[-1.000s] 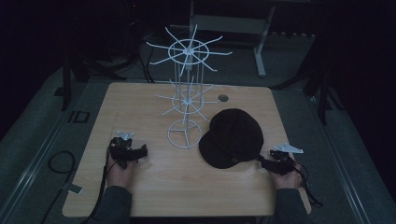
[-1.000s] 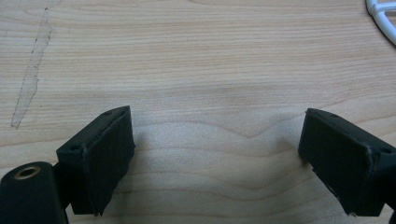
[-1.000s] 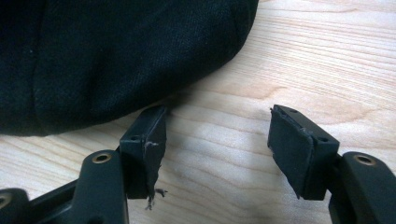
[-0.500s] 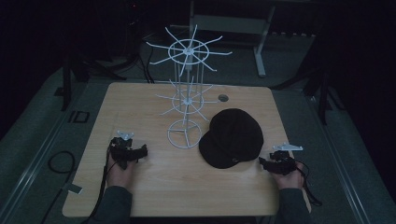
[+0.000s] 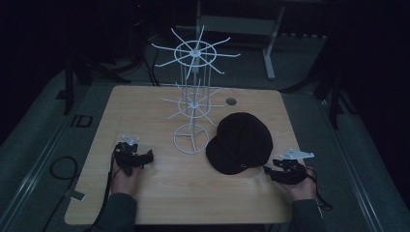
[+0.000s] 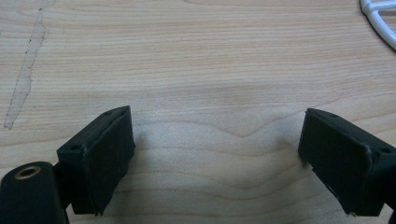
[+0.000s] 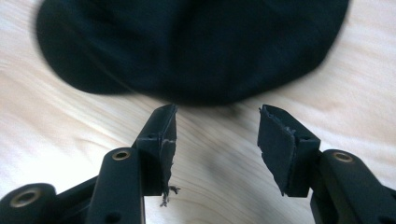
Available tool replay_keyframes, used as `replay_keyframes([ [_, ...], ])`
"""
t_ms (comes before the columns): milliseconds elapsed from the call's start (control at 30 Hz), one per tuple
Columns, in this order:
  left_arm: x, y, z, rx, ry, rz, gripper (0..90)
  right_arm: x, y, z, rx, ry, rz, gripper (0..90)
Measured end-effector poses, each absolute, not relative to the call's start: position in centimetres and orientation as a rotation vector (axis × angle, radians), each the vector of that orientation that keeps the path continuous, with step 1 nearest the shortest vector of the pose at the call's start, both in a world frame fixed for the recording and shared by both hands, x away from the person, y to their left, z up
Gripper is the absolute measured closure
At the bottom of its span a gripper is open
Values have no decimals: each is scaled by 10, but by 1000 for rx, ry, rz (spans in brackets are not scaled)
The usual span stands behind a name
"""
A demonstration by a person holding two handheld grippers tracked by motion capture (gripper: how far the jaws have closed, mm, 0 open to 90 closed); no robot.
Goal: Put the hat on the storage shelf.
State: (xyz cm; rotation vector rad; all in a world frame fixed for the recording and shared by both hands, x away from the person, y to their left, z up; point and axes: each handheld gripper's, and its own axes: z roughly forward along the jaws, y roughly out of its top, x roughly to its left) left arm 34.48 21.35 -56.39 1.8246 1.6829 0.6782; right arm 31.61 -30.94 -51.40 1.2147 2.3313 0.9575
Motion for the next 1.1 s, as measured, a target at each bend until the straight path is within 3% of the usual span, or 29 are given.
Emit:
replay_keyframes([
  [533,345,212,-564,1831,1677,674,115,328,-252,-493,971,2469,1006,432],
  [867,345,212,-564,1830,1676,675,114,342,-252,-509,917,2556,972,369],
  [1100,345,212,-564,1831,1675,674,115,343,-260,-499,867,2502,972,375],
])
